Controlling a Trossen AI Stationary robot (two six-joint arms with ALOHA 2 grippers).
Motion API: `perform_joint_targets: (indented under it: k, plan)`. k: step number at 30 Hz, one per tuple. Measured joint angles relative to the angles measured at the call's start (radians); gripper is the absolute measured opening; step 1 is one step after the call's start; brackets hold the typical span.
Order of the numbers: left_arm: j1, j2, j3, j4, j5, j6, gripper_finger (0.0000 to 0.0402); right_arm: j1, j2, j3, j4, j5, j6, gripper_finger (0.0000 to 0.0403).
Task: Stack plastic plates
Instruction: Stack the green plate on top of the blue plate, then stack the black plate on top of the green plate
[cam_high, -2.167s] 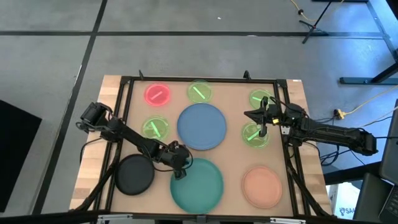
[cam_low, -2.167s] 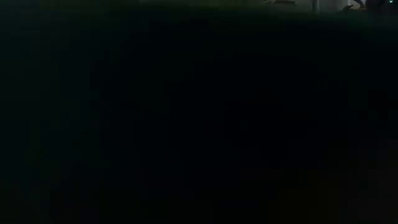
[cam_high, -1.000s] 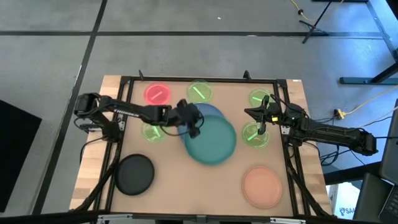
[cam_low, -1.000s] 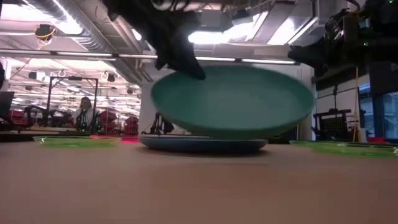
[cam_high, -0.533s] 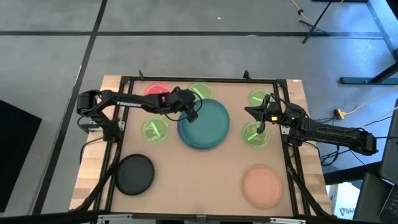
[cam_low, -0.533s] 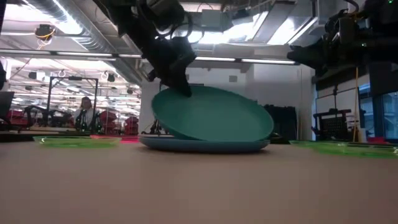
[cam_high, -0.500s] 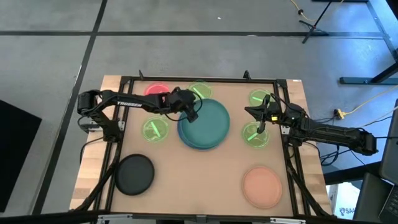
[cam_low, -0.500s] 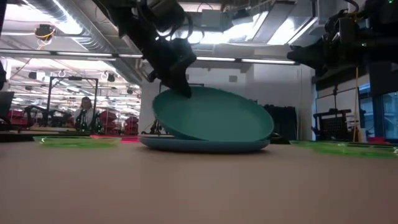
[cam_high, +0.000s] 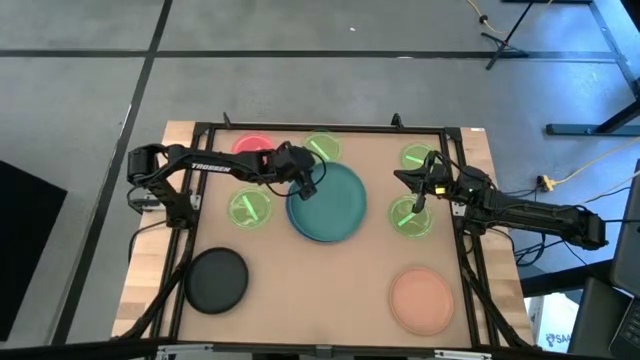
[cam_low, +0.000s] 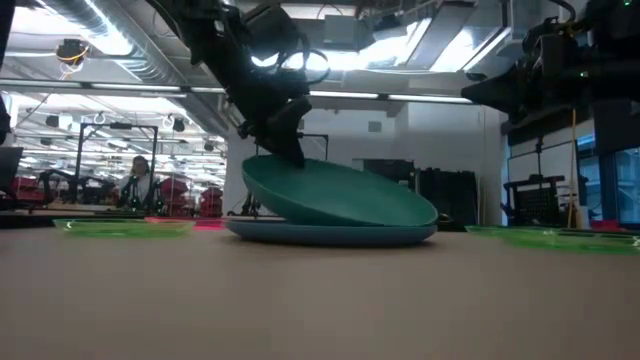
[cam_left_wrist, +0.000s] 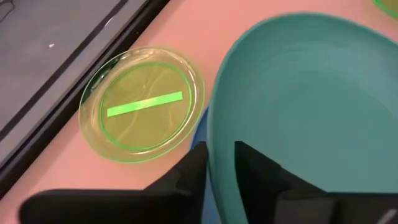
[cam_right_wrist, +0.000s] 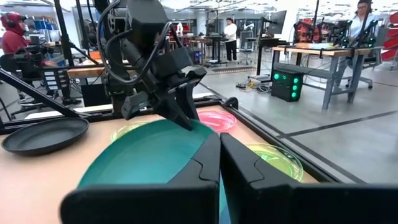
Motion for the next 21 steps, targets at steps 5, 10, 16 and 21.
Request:
perform_joint_targets:
  k: [5,10,16,21]
  plan:
    - [-0.02,-0.052,0.0,-0.049,0.002,0.002,0.012,0.0,0.0,0.0,0.0,0.041,-0.003,0.0009]
    - [-0.074,-0.143,0.0,-0.155,0.0,-0.005,0.0127,0.0,0.0,0.0,-0.003,0.069,-0.003,0.0055]
    - [-0.19,-0.241,0.0,-0.31,0.004,-0.065,0.0127,0.0,0.003,0.0,-0.019,0.042,-0.009,0.0122]
    - [-0.32,-0.271,0.0,-0.464,0.006,-0.166,0.0127,0.0,0.003,0.0,-0.018,0.042,-0.026,0.0145]
